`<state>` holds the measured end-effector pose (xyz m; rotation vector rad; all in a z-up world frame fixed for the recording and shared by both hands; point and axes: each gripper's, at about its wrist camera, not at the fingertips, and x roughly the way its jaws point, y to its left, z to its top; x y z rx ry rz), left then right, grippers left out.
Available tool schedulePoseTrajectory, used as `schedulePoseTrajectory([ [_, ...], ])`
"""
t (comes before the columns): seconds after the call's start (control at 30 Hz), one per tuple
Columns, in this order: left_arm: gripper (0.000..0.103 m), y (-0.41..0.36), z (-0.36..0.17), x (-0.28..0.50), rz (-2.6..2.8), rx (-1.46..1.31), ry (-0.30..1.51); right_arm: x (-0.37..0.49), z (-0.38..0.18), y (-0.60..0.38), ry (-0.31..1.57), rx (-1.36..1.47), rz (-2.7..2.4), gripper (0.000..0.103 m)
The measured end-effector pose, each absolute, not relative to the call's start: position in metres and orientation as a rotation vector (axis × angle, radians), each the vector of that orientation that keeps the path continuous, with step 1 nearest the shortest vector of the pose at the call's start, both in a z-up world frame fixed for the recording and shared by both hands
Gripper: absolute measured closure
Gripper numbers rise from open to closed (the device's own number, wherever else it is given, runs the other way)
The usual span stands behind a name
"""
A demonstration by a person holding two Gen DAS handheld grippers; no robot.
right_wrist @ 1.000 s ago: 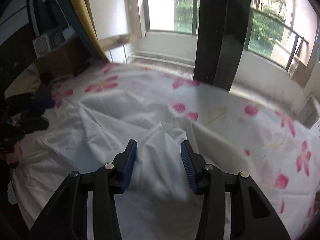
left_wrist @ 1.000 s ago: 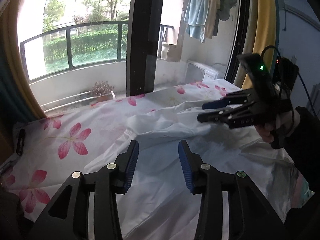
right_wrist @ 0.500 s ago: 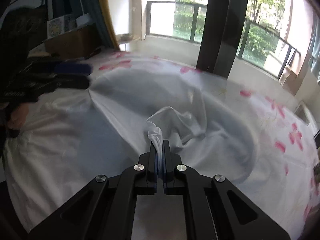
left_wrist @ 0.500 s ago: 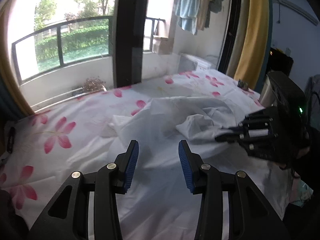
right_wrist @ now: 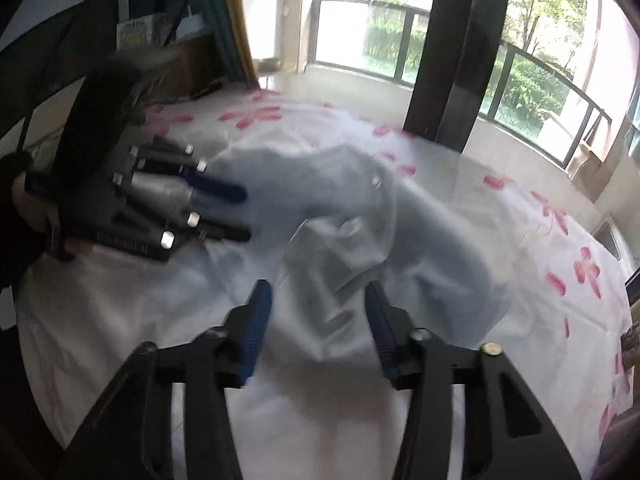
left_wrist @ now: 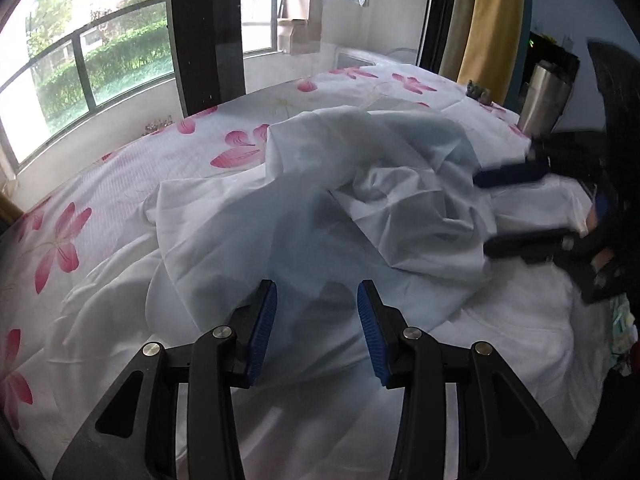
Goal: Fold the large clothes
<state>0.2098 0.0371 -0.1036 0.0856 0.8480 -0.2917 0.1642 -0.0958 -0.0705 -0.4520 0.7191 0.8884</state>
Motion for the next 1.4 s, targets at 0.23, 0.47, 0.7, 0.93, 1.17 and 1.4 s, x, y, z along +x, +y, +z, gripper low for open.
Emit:
schedulePoseTrajectory([
  [0.23, 0.102, 0.037, -0.103, 0.209, -0.319, 0.081, 0.839, 0.196, -0.087, -0.073, 0.747, -0.415, 0.892, 0.054],
  [0.47, 0.103, 0.035, -0.091, 0.192, -0.329, 0.092, 0.805, 0.185, -0.094, -0.078, 0.788, -0.421, 0.917, 0.102],
  [0.7, 0.103, 0.038, -0.097, 0.172, -0.361, 0.049, 0.859, 0.158, -0.103, -0.101, 0.845, -0.461, 0.925, 0.101],
  [0.93, 0.1, 0.05, -0.091, 0.159, -0.306, 0.007, 0.871, 0.15, -0.107, -0.107, 0.873, -0.471, 0.95, 0.1],
  [1.17, 0.059, 0.076, -0.067, 0.16, -0.169, -0.031, 0.766, 0.168, -0.075, -0.128, 0.809, -0.445, 0.895, 0.063],
  [1.4, 0.059, 0.098, -0.074, 0.179, -0.065, -0.107, 0.784, 0.229, -0.067, -0.159, 0.796, -0.337, 0.631, 0.048],
])
